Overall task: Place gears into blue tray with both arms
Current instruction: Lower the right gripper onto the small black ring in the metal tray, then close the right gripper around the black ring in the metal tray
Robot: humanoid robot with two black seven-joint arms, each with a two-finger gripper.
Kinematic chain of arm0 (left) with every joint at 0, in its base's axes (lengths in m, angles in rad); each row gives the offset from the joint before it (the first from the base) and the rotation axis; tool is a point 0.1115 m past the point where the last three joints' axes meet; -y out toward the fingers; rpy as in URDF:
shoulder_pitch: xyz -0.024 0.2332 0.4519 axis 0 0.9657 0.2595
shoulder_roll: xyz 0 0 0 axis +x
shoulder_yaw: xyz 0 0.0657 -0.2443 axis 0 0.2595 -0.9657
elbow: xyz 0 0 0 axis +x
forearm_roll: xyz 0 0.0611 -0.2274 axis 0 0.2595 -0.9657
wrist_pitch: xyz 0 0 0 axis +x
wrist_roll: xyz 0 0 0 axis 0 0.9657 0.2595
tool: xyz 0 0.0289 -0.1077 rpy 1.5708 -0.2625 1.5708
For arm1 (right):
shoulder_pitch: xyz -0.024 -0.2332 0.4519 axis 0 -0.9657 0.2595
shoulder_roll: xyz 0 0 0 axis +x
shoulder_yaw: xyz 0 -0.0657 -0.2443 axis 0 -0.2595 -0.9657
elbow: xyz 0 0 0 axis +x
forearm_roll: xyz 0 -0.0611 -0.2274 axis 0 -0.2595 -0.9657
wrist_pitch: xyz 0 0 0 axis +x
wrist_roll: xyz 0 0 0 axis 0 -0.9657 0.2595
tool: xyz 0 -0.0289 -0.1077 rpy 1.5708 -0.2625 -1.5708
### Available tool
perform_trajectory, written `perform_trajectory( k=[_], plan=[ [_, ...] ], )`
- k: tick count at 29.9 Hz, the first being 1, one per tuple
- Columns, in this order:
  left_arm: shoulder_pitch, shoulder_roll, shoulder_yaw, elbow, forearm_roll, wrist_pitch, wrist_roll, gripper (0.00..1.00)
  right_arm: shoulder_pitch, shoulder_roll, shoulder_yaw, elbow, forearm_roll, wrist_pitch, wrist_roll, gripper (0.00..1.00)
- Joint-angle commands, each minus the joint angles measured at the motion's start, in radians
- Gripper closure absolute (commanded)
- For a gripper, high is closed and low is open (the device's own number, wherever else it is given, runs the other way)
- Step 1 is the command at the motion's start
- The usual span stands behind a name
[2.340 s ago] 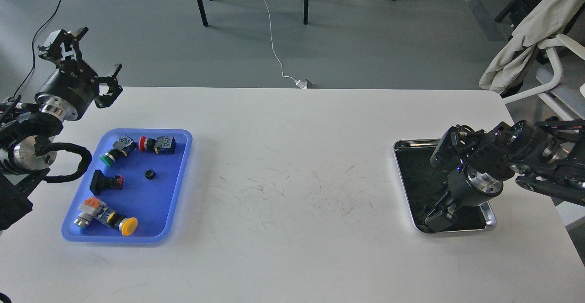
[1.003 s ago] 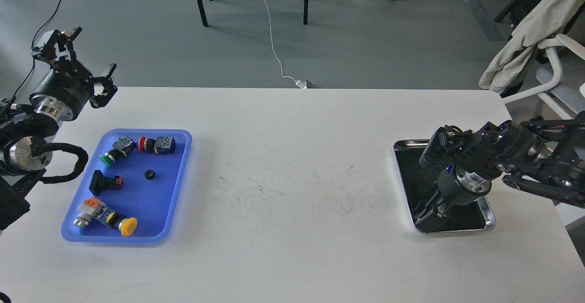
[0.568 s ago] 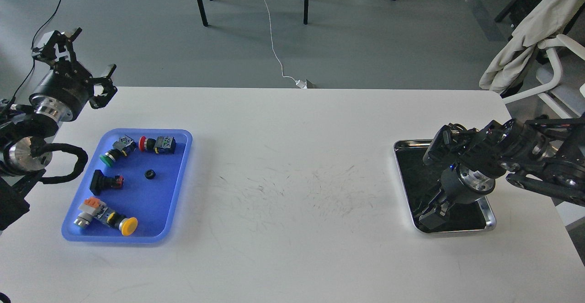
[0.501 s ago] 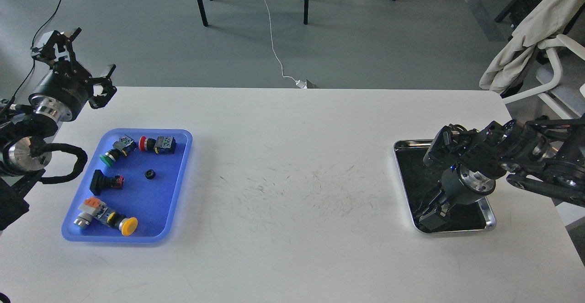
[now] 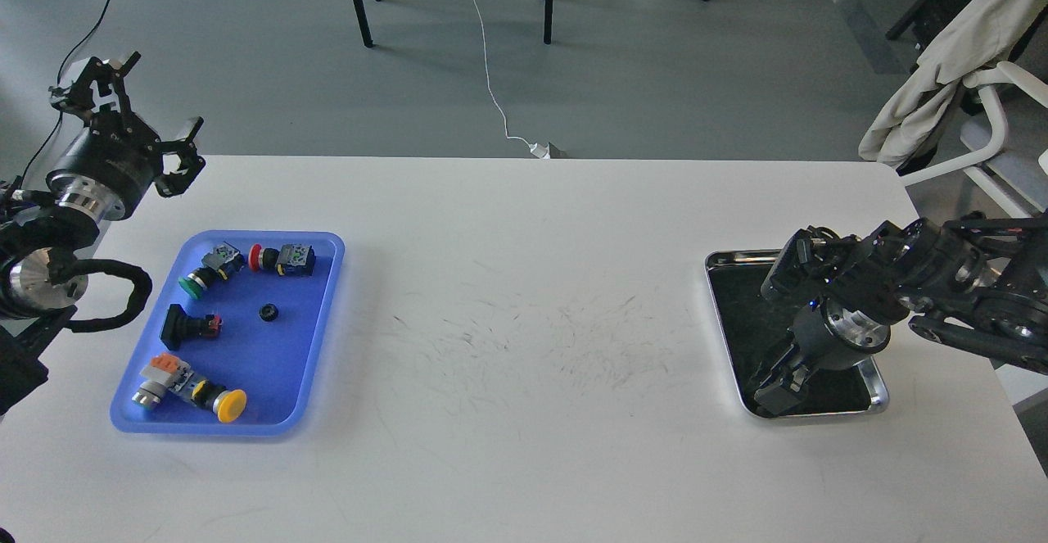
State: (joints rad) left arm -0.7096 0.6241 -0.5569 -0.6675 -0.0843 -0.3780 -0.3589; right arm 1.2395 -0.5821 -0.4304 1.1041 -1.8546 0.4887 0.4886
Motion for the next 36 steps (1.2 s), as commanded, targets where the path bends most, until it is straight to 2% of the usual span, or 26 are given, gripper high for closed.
perform_trajectory(
  k=[1, 4, 6, 10, 12, 25, 30, 32, 36],
  plan=[
    [0.001, 0.002, 0.000, 0.000, -0.003, -0.004, 0.000, 0.02, 0.003, 0.002, 0.001, 0.002, 0.000, 0.000, 0.000, 0.29],
    [0.001, 0.000, 0.000, 0.000, -0.003, -0.004, 0.000, 0.02, 0.008, 0.007, 0.002, 0.008, 0.000, 0.000, 0.000, 0.34],
    [0.001, 0.000, 0.000, 0.002, -0.003, -0.004, 0.000, 0.02, 0.011, 0.008, 0.001, 0.007, -0.003, 0.000, 0.000, 0.41],
    [0.001, 0.000, 0.000, 0.003, -0.003, -0.004, 0.000, 0.02, 0.011, 0.008, -0.001, 0.008, -0.005, 0.000, 0.000, 0.44],
    [0.001, 0.000, 0.000, 0.006, -0.003, -0.004, 0.000, 0.02, 0.009, 0.010, -0.001, 0.007, -0.008, 0.000, 0.000, 0.50],
    [-0.001, -0.004, -0.001, 0.042, -0.003, -0.021, 0.002, 0.02, 0.034, 0.008, -0.028, 0.017, -0.008, 0.000, 0.000, 0.49],
    [-0.001, -0.003, -0.001, 0.045, -0.005, -0.022, 0.002, 0.02, 0.066, 0.011, -0.047, 0.046, -0.011, 0.000, 0.000, 0.52],
    [-0.001, -0.003, -0.001, 0.045, -0.005, -0.022, 0.002, 0.02, 0.072, 0.015, -0.048, 0.048, -0.011, 0.000, 0.000, 0.57],
    [-0.001, -0.003, -0.001, 0.045, -0.005, -0.022, 0.002, 0.02, 0.084, 0.021, -0.051, 0.049, -0.009, 0.000, 0.000, 0.57]
  ],
)
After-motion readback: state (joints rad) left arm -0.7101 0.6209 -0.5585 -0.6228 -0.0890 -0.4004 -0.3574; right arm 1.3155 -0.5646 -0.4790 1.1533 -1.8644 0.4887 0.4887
